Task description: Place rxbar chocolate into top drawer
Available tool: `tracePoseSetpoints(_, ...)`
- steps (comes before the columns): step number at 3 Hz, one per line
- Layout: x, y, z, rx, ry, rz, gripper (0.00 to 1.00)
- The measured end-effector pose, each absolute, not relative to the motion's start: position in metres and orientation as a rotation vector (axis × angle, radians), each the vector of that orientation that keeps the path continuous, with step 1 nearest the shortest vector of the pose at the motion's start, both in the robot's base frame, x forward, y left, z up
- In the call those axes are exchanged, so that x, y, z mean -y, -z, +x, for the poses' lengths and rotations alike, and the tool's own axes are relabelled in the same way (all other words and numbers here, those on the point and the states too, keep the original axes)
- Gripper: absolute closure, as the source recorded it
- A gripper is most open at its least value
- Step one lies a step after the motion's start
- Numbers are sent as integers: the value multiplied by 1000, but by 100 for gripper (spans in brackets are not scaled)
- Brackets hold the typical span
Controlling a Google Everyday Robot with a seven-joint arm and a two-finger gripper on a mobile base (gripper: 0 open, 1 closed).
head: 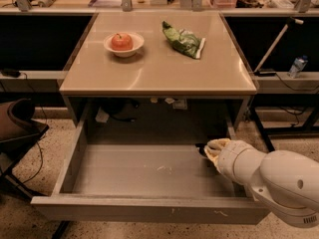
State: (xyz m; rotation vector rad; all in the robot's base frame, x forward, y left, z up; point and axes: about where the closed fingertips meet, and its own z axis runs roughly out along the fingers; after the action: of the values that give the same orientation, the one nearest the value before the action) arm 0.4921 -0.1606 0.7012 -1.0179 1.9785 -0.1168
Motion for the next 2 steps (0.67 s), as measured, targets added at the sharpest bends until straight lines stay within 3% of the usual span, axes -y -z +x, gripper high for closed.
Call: tracePoseSetpoints(2, 161, -701, 492, -1979, 117, -1018, 12)
